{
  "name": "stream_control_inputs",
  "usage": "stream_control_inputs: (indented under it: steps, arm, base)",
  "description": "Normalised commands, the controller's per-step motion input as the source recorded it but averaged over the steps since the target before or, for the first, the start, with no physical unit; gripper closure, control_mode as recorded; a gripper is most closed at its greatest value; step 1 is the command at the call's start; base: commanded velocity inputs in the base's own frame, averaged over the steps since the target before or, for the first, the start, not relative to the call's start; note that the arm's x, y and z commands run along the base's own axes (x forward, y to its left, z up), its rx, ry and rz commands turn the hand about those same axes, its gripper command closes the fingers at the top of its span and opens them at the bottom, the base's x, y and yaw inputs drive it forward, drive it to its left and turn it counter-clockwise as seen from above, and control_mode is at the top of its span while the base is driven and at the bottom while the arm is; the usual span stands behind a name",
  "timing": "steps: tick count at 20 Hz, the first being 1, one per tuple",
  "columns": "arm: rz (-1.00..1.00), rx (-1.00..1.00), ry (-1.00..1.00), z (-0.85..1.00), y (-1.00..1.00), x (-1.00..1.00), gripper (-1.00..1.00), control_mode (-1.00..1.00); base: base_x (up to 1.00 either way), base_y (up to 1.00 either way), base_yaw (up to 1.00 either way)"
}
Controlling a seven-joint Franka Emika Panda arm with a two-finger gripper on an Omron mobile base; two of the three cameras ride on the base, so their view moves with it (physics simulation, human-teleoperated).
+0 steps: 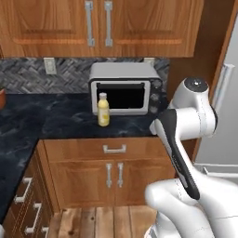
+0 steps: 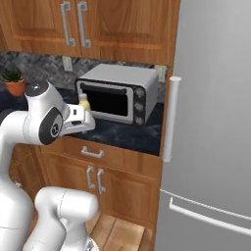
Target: There is a wine glass and glass cup on the dining counter. Place the wine bottle next to the wine glass and the juice bottle next to the glass cup.
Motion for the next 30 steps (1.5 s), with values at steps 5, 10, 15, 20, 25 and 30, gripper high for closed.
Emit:
stream_control_inputs:
  steps: [5, 10, 15, 20, 25, 30]
  arm:
    - [0.0, 0.0, 0.0, 0.0, 0.0, 0.0, -1.0, 1.0]
    - [0.0, 0.0, 0.0, 0.0, 0.0, 0.0, -1.0, 1.0]
    - [0.0, 0.0, 0.0, 0.0, 0.0, 0.0, -1.0, 1.0]
    - [0.0, 0.0, 0.0, 0.0, 0.0, 0.0, -1.0, 1.0]
    - [0.0, 0.0, 0.0, 0.0, 0.0, 0.0, -1.0, 1.0]
    - [0.0, 0.0, 0.0, 0.0, 0.0, 0.0, -1.0, 1.0]
  base:
    - [0.69, 0.47, -0.26]
    - [0.67, 0.41, -0.38]
    - [0.45, 0.5, -0.18]
    - [0.09, 0.47, 0.06]
    - [0.04, 0.25, 0.01]
    - [0.02, 0.04, 0.0]
